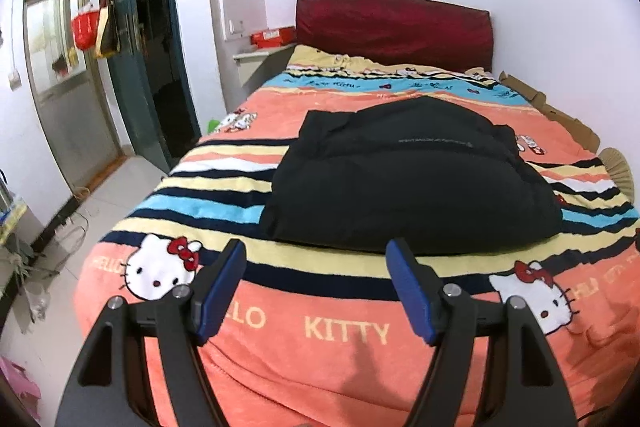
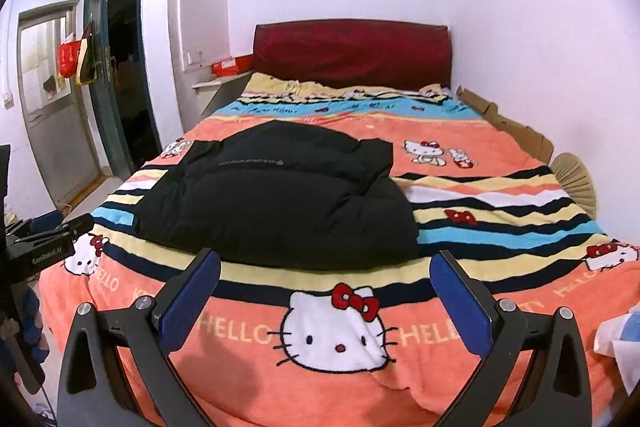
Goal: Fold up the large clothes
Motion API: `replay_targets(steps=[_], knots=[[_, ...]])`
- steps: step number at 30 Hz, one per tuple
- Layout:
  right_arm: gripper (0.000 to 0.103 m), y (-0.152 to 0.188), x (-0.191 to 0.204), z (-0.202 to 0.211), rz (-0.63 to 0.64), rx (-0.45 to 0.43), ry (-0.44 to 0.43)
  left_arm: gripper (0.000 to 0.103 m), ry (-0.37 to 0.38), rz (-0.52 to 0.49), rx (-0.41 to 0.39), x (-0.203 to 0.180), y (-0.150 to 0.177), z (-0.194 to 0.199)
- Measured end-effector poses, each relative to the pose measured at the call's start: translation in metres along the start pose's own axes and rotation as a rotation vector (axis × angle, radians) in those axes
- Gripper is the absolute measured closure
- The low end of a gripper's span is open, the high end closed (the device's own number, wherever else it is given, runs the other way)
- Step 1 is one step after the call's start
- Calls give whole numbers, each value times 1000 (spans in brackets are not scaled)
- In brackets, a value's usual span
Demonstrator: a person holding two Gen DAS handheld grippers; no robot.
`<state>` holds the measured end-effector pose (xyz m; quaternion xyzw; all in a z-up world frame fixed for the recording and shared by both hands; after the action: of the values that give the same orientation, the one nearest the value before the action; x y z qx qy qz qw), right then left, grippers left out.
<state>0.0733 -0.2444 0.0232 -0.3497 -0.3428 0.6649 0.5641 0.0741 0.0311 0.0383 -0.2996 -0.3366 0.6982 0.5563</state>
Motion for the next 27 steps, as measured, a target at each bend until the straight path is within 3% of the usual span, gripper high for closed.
replay_targets(steps=[10,27], knots=[[1,5,-1,-5,1,9,-1,32,-8,-15,-15,-2,4,2],[1,22,-6,-34,-17,77,6,32,-5,-25,40,-3,16,-25]])
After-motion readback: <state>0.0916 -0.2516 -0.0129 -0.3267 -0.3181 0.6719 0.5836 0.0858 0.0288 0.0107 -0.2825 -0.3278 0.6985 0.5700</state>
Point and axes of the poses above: each gripper's, at about its wrist camera, not at the fingertips, and z roughly against the way its jaws point, x to its left, y to its underside, the point moved 4 cm from there along -z, roughly the way its jaws point, and after that the axes turned 7 degrees about z, right-handed, at the moved point
